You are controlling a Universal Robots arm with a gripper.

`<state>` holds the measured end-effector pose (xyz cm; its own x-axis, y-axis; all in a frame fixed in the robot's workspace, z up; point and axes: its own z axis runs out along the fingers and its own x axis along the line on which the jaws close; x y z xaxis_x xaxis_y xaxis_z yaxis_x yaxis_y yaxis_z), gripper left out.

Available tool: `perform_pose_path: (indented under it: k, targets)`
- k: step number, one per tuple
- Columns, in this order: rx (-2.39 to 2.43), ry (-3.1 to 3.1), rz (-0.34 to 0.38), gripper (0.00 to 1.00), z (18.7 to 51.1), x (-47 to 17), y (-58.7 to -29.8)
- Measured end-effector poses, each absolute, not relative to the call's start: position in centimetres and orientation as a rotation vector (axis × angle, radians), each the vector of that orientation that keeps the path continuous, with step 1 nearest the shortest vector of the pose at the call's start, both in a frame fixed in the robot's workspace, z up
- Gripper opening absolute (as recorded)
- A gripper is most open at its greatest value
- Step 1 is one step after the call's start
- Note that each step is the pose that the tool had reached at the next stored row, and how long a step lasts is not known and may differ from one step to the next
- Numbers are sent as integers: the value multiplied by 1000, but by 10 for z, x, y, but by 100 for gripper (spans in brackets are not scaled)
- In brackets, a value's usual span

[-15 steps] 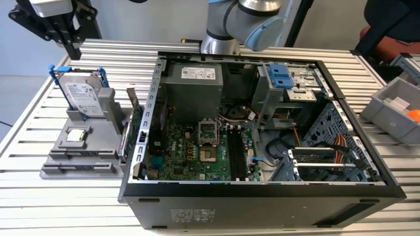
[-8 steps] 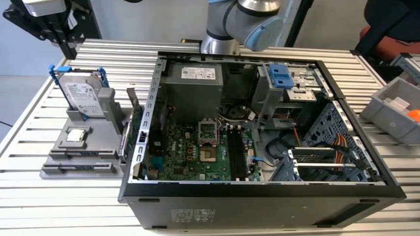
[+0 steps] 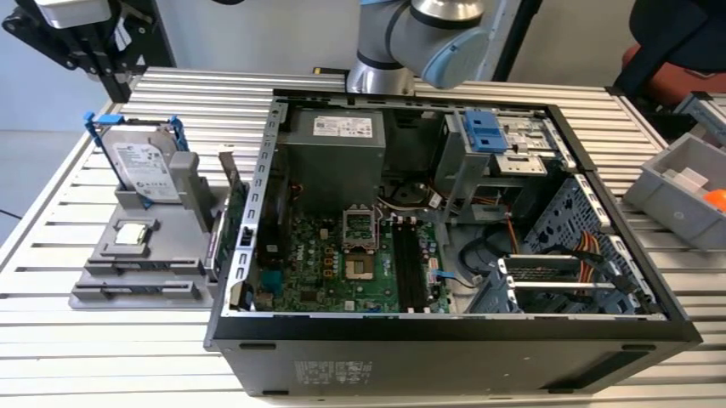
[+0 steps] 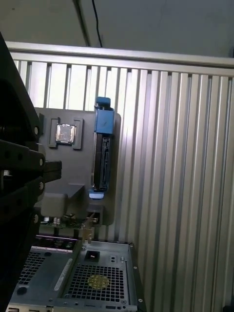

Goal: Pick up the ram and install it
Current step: 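Reach for the ram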

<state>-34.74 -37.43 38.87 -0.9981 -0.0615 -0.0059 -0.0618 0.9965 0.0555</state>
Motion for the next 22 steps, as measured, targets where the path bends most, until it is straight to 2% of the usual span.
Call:
perform_pose_path:
  k: [22]
  targets:
    - [-87,3135,87,0,388,-351,-390]
